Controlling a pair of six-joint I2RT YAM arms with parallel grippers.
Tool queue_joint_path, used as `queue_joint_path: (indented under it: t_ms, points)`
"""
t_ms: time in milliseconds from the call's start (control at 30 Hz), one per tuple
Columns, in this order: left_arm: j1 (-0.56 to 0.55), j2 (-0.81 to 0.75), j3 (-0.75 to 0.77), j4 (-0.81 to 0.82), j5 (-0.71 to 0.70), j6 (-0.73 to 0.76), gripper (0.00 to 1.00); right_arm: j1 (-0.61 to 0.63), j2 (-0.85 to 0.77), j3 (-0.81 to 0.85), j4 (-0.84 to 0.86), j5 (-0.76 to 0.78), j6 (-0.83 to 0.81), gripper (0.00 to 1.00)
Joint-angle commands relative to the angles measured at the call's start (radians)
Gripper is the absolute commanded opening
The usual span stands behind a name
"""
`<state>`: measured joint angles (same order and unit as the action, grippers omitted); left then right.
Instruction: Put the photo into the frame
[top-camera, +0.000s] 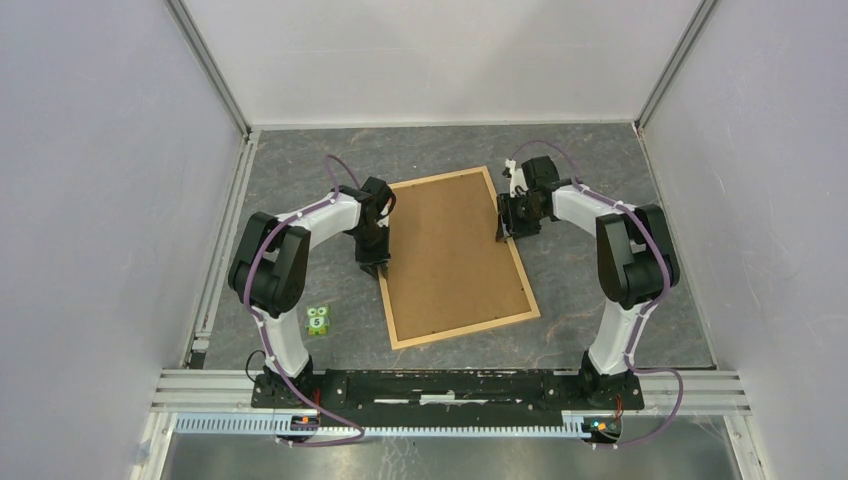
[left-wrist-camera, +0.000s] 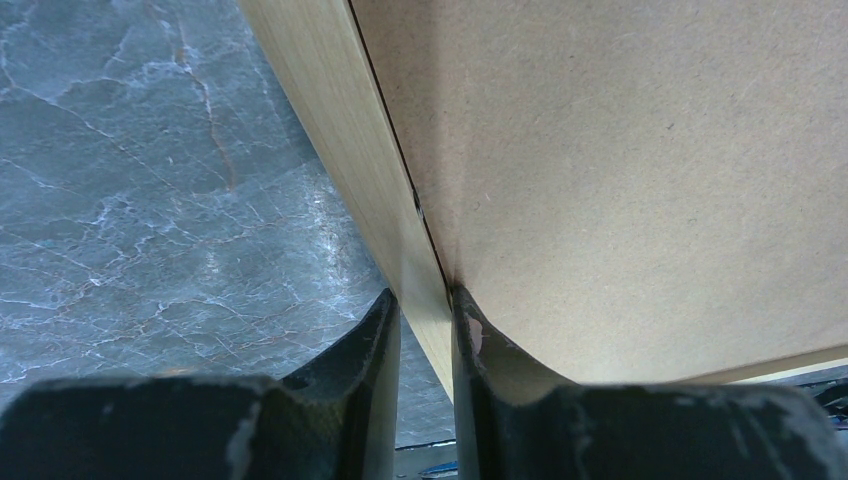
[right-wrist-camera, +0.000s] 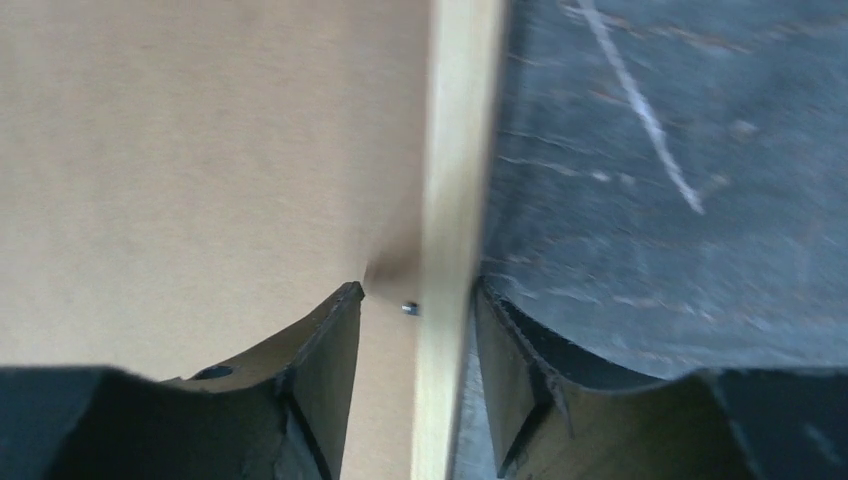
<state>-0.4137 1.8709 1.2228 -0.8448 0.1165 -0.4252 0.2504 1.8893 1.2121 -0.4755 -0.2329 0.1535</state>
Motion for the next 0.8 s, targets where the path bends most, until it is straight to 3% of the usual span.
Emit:
queue_joint_path:
  t_ms: [0, 67, 167, 300, 600, 767]
  points:
    - [0.002, 0.046, -0.017, 0.039, -0.068, 0.042, 0.02, 0.004, -0.009, -0.004, 0.031, -0.229, 0.001, 0.59]
    - [0.003, 0.045, -0.017, 0.038, -0.07, 0.043, 0.02, -0.007, -0.084, 0.017, 0.018, -0.182, 0.004, 0.7]
    - [-0.002, 0.037, -0.017, 0.04, -0.079, 0.043, 0.02, -0.035, -0.139, 0.029, -0.023, -0.115, -0.028, 0.77]
    - [-0.001, 0.04, -0.014, 0.038, -0.078, 0.045, 0.02, -0.045, -0.158, -0.025, -0.033, -0.02, -0.048, 0.78]
    - [-0.001, 0.075, 0.03, -0.017, -0.157, 0.085, 0.02, 0.019, -0.279, -0.327, 0.147, -0.088, 0.017, 0.77]
    - [-0.001, 0.088, 0.059, -0.048, -0.163, 0.092, 0.02, 0.083, -0.373, -0.407, 0.189, -0.158, 0.082, 0.74]
